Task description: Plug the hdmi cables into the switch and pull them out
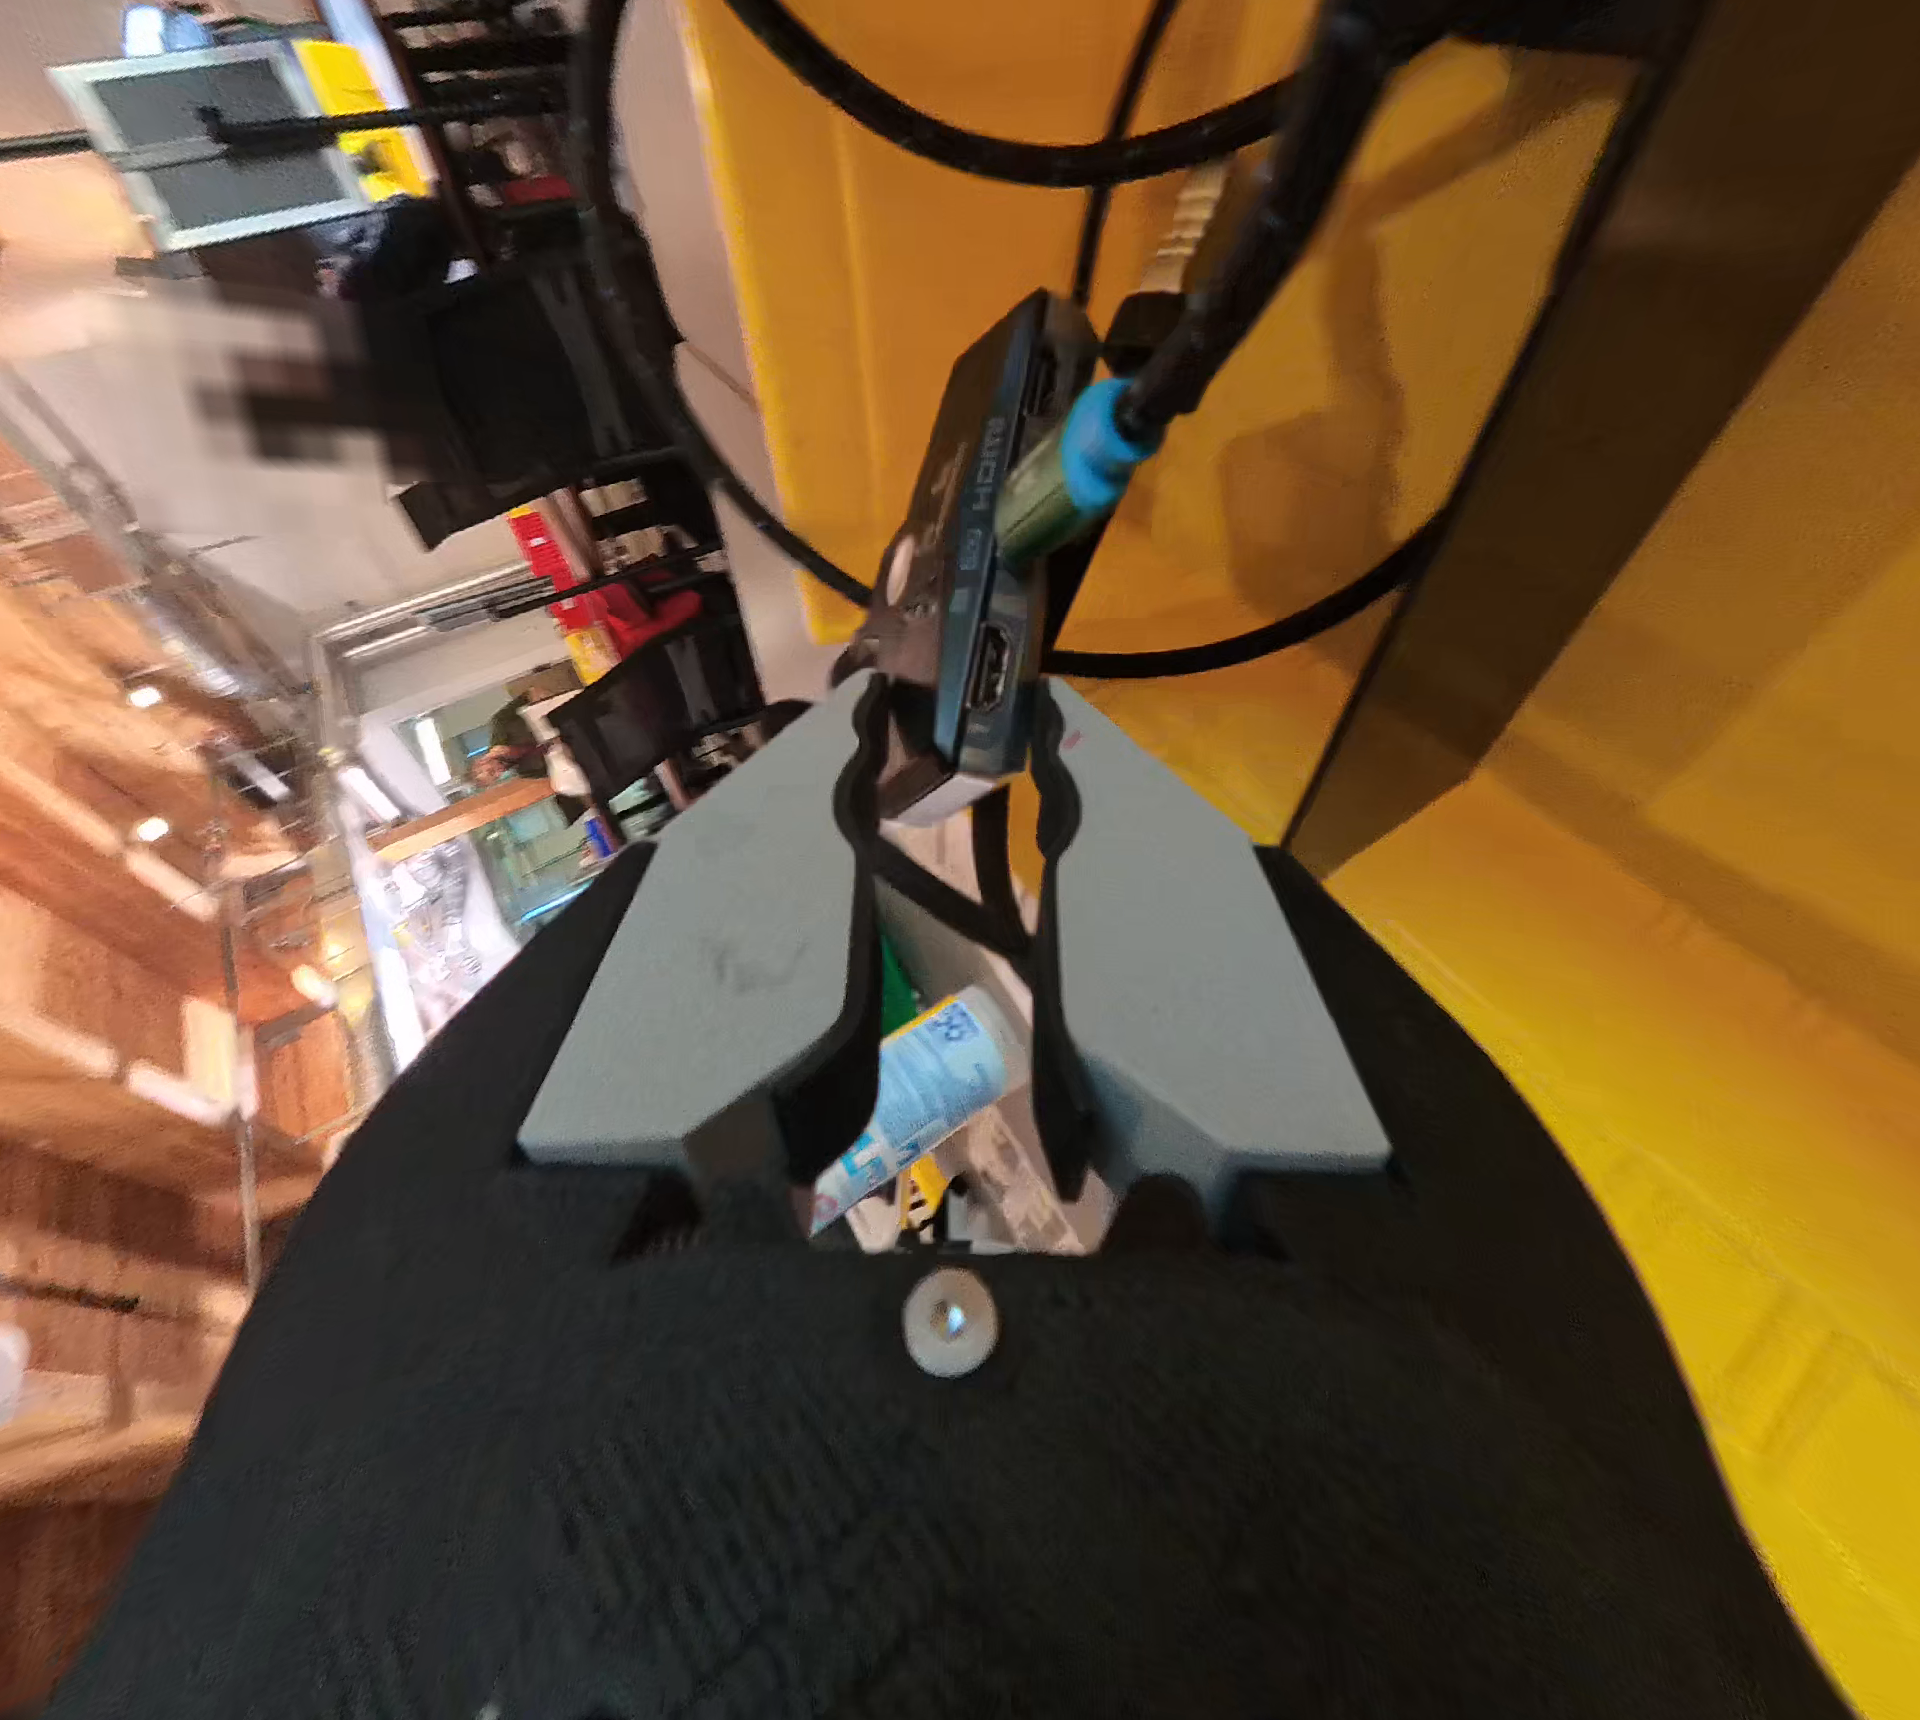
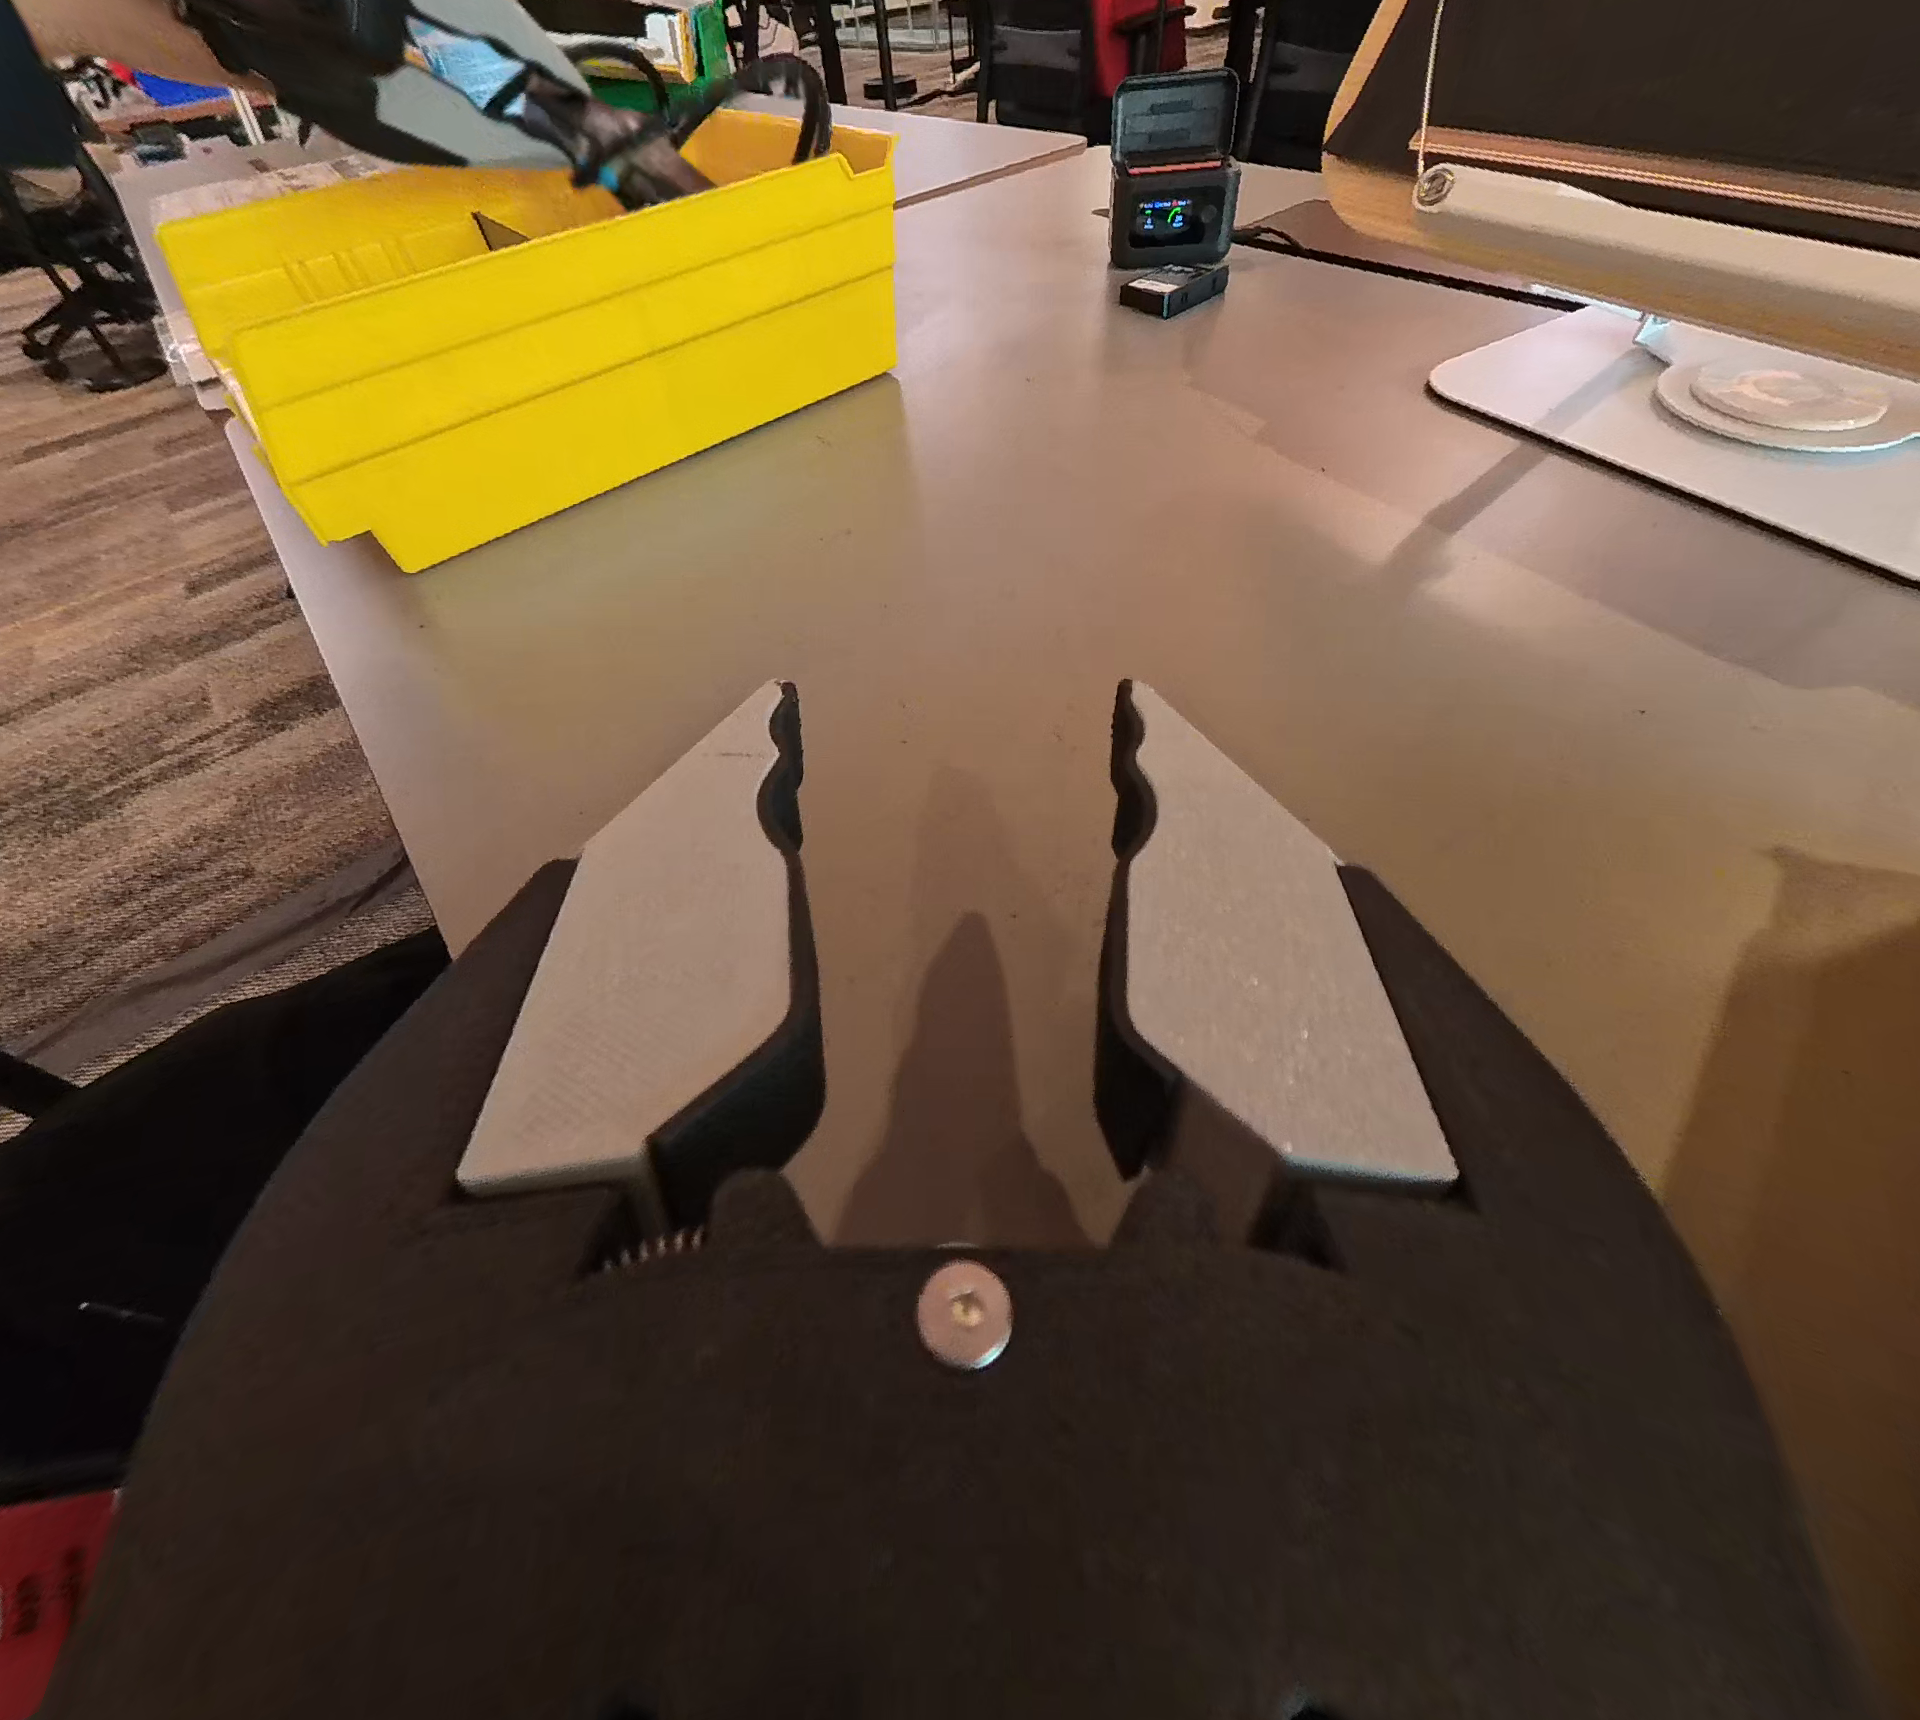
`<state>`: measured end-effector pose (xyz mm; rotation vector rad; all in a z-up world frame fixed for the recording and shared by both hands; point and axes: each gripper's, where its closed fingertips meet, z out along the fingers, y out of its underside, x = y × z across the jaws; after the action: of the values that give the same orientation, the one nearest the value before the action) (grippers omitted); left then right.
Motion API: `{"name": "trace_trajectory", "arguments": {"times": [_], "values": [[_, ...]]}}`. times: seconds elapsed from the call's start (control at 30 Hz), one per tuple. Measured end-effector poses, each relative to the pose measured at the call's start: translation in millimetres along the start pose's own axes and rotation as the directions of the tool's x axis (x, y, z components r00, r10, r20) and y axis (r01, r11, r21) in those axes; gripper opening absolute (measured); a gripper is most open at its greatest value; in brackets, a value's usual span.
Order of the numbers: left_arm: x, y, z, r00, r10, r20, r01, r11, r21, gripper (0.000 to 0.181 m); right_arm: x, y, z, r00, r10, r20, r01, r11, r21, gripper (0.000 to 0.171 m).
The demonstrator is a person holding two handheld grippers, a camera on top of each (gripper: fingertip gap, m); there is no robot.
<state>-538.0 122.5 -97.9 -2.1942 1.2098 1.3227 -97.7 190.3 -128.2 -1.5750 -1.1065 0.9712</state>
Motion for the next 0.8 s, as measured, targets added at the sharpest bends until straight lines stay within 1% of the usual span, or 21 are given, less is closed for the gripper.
{"name": "trace_trajectory", "arguments": {"times": [0.1,0.23,0.3,0.4,0.53,0.6,0.67,0.73,0.8], "values": [[-21,5,-11,0.989,-0.03,0.143,0.03,1.0,0.006,0.022,0,0,0,1.0,-0.001,0.0,0.001,1.0,0.001,0.058],[-52,14,-38,0.941,-0.146,0.306,0.137,0.989,0.051,0.021,0,0,0,1.0,-0.004,-0.004,0.004,1.0,0.003,0.057],[-73,20,-57,0.898,-0.212,0.386,0.198,0.977,0.076,0.021,0,0,-1,1.0,-0.003,-0.005,0.003,1.0,0.004,0.057],[-107,29,-89,0.824,-0.339,0.455,0.315,0.94,0.13,0.022,1,-1,-1,1.0,-0.002,-0.007,0.002,1.0,0.006,0.057],[-168,34,-157,0.686,-0.462,0.561,0.395,0.885,0.245,0.021,1,-3,-2,1.0,-0.003,-0.009,0.004,1.0,0.021,0.057],[-189,23,-193,0.643,-0.542,0.541,0.42,0.84,0.344,0.021,0,-3,-3,1.0,-0.003,-0.006,0.003,1.0,0.023,0.057],[-193,-1,-220,0.636,-0.621,0.459,0.456,0.781,0.426,0.021,0,-2,-2,1.0,-0.005,-0.003,0.005,1.0,0.02,0.057],[-183,-37,-242,0.642,-0.674,0.366,0.456,0.719,0.524,0.021,-1,-2,-2,1.0,-0.01,-0.002,0.01,1.0,0.014,0.057],[-157,-79,-255,0.652,-0.723,0.229,0.489,0.632,0.601,0.021,-2,-2,-2,1.0,-0.02,-0.003,0.02,1.0,0.012,0.057]]}}
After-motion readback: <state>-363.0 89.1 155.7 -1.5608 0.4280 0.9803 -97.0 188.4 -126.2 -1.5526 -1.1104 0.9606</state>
